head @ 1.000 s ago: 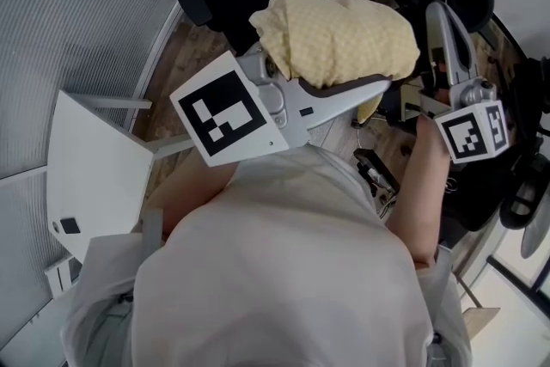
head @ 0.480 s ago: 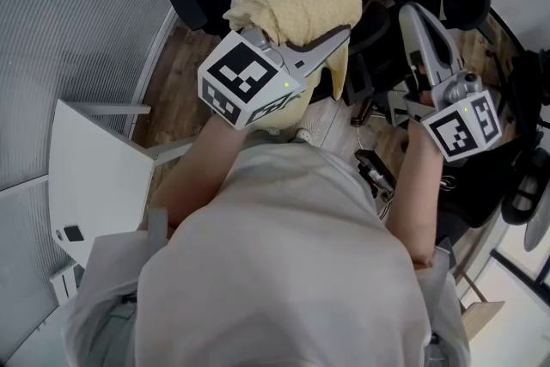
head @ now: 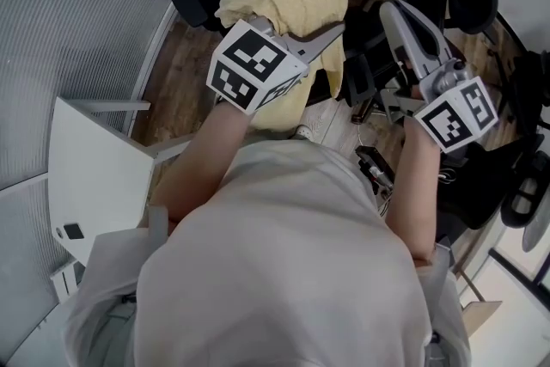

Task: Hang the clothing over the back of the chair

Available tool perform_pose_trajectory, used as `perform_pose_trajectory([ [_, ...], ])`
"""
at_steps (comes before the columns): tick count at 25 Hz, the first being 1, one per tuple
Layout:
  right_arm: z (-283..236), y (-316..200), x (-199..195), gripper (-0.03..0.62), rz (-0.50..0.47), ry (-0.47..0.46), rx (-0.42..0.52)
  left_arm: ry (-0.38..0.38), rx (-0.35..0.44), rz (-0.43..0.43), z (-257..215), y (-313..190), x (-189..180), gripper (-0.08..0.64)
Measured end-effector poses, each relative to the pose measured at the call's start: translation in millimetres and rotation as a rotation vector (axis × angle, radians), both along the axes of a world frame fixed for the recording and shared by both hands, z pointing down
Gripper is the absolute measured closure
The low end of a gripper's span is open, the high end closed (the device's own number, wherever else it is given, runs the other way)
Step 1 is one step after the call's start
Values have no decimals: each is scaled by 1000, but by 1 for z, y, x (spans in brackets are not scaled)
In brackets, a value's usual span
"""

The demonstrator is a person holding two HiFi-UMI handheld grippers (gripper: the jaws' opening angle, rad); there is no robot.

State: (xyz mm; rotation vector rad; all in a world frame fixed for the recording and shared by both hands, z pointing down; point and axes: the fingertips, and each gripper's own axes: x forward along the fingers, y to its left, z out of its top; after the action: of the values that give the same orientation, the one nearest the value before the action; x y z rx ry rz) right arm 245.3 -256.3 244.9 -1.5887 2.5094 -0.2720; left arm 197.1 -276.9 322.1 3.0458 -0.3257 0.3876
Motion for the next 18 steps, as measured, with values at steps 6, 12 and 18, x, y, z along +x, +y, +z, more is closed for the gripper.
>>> perform_pose_trajectory([
  [6, 16, -7, -8, 569, -59, -9, -52, -55, -38, 8, 20, -4, 1, 322],
  [12, 29, -12, -15, 569, -102, -6, -91, -108, -70, 20, 36, -6, 1, 272],
  [18, 39, -18, -22, 569, -125, -5, -119, -131, -96, 34, 43, -5, 0, 247],
])
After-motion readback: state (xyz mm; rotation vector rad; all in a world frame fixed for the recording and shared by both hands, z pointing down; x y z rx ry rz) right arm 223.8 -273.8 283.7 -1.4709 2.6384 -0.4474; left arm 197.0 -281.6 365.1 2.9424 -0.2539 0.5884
